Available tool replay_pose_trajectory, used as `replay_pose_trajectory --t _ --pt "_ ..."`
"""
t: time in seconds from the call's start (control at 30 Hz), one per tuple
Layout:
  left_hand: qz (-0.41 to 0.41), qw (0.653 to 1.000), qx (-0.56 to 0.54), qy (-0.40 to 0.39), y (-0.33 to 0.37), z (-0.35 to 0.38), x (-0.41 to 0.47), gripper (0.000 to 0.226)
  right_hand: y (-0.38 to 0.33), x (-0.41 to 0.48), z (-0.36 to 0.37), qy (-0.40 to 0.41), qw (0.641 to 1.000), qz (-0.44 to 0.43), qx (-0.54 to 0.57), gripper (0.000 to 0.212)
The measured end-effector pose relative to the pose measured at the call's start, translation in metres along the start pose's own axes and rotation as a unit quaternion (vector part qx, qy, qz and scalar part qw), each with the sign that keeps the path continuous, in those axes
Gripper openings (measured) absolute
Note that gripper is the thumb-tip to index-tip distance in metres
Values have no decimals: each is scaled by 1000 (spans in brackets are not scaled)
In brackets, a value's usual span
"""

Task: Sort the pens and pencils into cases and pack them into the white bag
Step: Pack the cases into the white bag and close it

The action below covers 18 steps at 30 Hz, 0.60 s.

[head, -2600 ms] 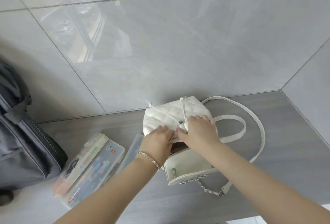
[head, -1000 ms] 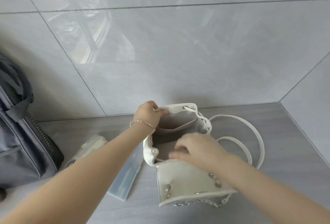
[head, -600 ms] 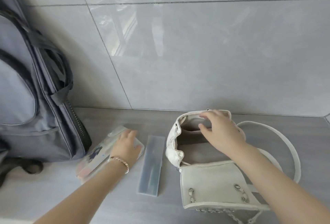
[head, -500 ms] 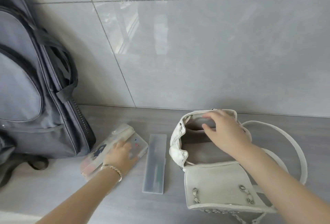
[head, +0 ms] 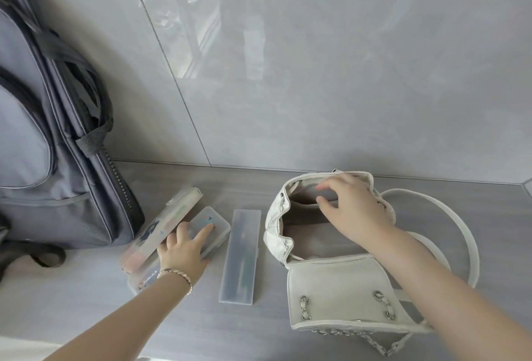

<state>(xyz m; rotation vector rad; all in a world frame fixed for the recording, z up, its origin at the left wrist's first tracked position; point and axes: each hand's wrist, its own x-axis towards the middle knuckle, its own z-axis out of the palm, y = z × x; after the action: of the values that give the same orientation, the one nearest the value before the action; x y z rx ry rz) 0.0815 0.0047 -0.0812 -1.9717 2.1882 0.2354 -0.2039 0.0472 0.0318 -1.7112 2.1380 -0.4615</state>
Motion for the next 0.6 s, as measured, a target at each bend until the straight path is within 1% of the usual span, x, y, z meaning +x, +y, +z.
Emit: replay_pose_trajectory --t 0.03,0.07,0.1,0.17,0.23,0.3,0.37,0.4,0.43,0.47,0.5,0.53,0.6 --pt "-12 1000 -17 -4 3 -6 1 73 1 -2 -1 2 1000 -1 6 25" --pt "-27 998 -53 -12 8 -12 3 72 1 -3 -4 8 1000 0 13 24" --pt "-38 995 -93 -21 13 -21 3 75 1 -4 -6 10 1000 7 27 23" --pt "-28 981 -190 5 26 -44 0 85 0 -5 -9 15 996 33 77 23" --pt "17 957 -287 34 49 -79 -6 89 -5 -5 -11 5 988 64 142 24" --pt "48 923 -378 57 79 -114 -15 92 -8 -7 -13 -9 971 71 226 24" --pt "80 887 -449 74 106 -142 -25 98 -12 -10 -19 -53 942 72 323 18" --pt "93 872 -475 70 118 -148 -27 99 -14 -12 -24 -84 920 75 374 16" --pt "95 863 -493 56 129 -150 -27 100 -15 -14 -28 -113 893 76 429 18" --pt "88 861 -500 33 139 -153 -28 102 -14 -14 -29 -141 868 66 471 26" --pt "77 864 -497 5 148 -154 -27 104 -9 -15 -30 -158 856 49 489 34" --pt "72 869 -490 -20 156 -154 -26 107 -6 -13 -29 -167 855 37 489 40" --pt "74 878 -471 -51 168 -156 -27 108 -1 -14 -30 -173 860 39 478 48"
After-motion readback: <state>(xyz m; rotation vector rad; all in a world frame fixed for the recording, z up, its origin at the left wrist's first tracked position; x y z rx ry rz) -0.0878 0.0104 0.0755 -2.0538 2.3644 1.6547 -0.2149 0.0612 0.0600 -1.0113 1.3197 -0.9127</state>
